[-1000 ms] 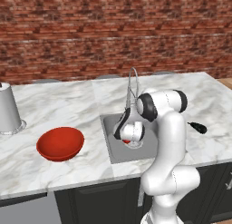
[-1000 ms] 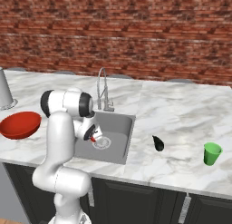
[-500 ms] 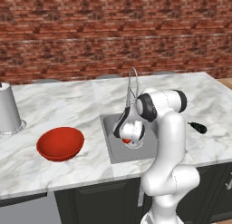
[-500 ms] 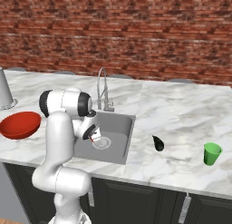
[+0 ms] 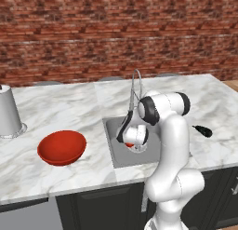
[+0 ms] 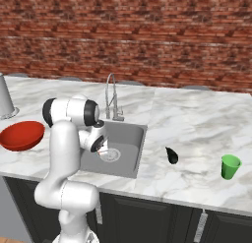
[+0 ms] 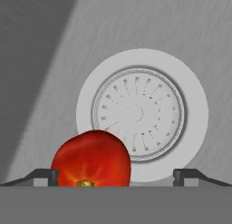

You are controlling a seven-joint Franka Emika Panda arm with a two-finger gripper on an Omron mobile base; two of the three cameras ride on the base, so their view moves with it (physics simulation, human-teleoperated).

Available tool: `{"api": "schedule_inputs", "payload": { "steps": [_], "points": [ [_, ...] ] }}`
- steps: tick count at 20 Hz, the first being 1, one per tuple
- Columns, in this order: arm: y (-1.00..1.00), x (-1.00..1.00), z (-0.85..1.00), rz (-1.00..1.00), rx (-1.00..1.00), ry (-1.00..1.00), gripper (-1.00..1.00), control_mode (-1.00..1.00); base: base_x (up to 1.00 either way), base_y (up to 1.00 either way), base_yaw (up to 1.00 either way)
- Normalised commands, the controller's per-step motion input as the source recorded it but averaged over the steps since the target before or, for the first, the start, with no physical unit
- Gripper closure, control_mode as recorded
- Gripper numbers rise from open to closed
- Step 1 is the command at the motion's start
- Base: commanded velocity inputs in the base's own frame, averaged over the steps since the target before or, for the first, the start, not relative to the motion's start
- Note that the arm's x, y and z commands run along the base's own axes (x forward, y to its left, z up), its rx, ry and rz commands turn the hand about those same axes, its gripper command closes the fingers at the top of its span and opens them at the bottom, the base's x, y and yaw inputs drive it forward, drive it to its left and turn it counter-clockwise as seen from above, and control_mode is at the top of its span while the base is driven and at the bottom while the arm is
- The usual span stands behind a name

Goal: Remove the tomato and eggplant from the sink. Then move the bowl and cup from the counter to the sink for washing.

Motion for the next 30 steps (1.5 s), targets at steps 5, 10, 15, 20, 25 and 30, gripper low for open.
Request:
{"api": "schedule_inputs", "payload": {
  "steps": [5,10,15,20,25,30],
  "points": [
    [0.14,0.07,-0.06,-0.04,0.05,0.02,-1.00,-1.00,0.00,0.00,0.00],
    [0.01,0.08,-0.10,-0.02,0.01,0.04,-1.00,-1.00,0.00,0.00,0.00],
    [0.00,0.07,-0.16,-0.03,0.00,0.09,-1.00,-1.00,0.00,0.00,0.00],
    [0.00,0.08,-0.18,-0.03,0.00,0.09,-1.00,-1.00,0.00,0.00,0.00],
    [0.00,0.05,-0.18,-0.04,0.00,0.12,-1.00,-1.00,0.00,0.00,0.00],
    [0.00,0.00,-0.30,-0.08,0.00,0.19,-1.00,-1.00,0.00,0.00,0.00]
  ]
}}
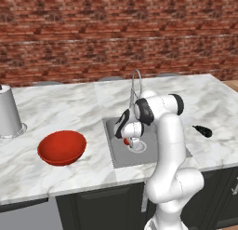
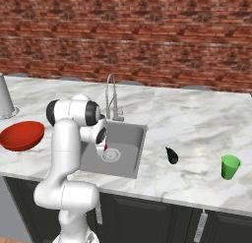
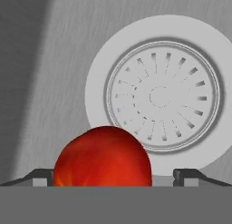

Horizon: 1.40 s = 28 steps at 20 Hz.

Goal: Remove the tomato and eggplant from the sink. Then move the bowl and cup from the counter to the sink for washing.

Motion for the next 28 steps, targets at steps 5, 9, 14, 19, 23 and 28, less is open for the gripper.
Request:
{"api": "schedule_inputs", "payload": {
  "steps": [5,9,14,19,23,28],
  "points": [
    [-0.05,0.00,-0.32,-0.09,0.00,0.21,1.00,-1.00,0.00,0.00,0.00],
    [-0.14,-0.01,-0.23,-0.08,0.00,0.16,1.00,-1.00,0.00,0.00,0.00],
    [-0.17,-0.12,-0.14,-0.06,0.00,0.03,1.00,-1.00,0.00,0.00,0.00],
    [-0.09,-0.25,0.00,-0.06,0.00,-0.02,1.00,-1.00,0.00,0.00,0.00],
    [-0.04,-0.24,0.13,-0.07,0.00,-0.11,1.00,-1.00,0.00,0.00,0.00],
    [-0.01,-0.23,0.25,-0.07,0.00,-0.13,1.00,-1.00,0.00,0.00,0.00]
  ]
}}
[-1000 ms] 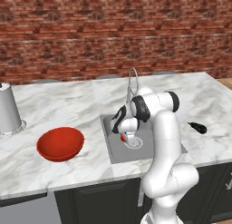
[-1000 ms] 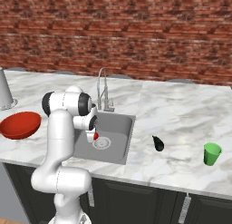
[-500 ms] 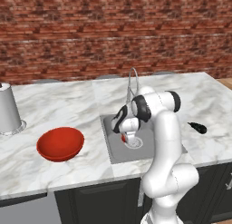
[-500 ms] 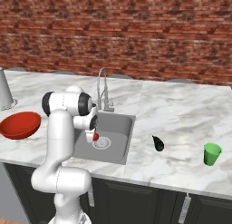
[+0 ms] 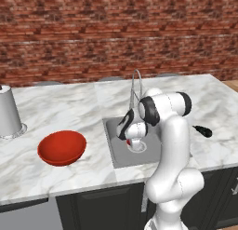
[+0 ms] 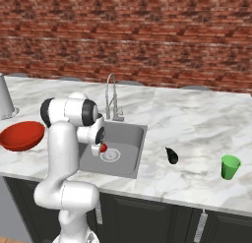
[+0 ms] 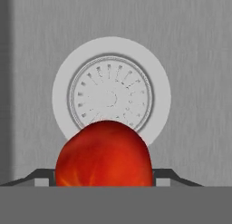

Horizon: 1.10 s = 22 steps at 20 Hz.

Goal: Remove the tomato and eggplant from the sink. Then move the bowl and cup from the counter to the sink for washing.

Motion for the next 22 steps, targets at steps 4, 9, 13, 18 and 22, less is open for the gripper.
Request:
{"api": "schedule_inputs", "payload": {
  "steps": [4,9,13,18,22],
  "points": [
    [-0.01,-0.27,0.29,-0.03,0.00,-0.07,1.00,-1.00,0.00,0.00,0.00],
    [-0.03,-0.23,0.32,-0.01,0.00,0.00,1.00,-1.00,0.00,0.00,0.00],
    [-0.08,-0.17,0.35,0.00,0.00,0.00,1.00,-1.00,0.00,0.00,0.00],
    [-0.09,-0.20,0.35,0.00,0.00,0.00,1.00,-1.00,0.00,0.00,0.00],
    [-0.11,-0.26,0.34,0.00,0.00,0.00,1.00,-1.00,0.00,0.00,0.00]
  ]
}}
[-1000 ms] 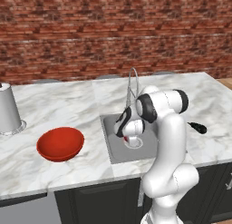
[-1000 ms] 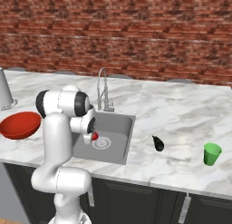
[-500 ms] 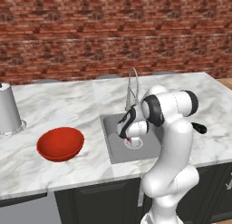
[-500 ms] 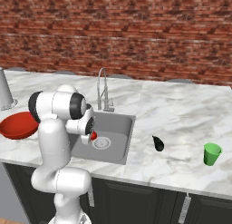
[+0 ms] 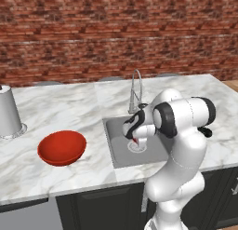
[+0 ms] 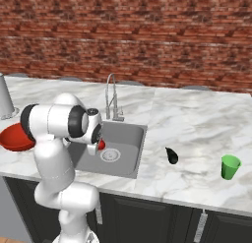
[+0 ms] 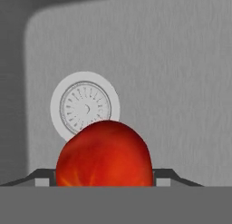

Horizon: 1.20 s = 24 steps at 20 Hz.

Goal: Remove the tomato and eggplant from the sink. Then move the bowl and cup from the counter to the sink for washing.

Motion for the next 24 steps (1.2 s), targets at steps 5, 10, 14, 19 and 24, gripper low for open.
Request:
{"api": "schedule_inputs", "payload": {
  "steps": [5,10,14,19,24],
  "points": [
    [-0.10,-0.28,0.30,0.00,0.00,0.00,1.00,-1.00,0.00,0.00,0.00],
    [-0.09,-0.33,0.24,0.00,0.00,0.03,1.00,-1.00,0.00,0.00,0.00],
    [-0.09,-0.32,0.22,0.03,0.00,0.09,1.00,-1.00,0.00,0.00,0.00],
    [-0.06,-0.27,0.15,0.11,0.00,0.18,1.00,-1.00,0.00,0.00,0.00],
    [-0.05,-0.28,0.11,0.16,0.00,0.27,1.00,-1.00,0.00,0.00,0.00]
  ]
}}
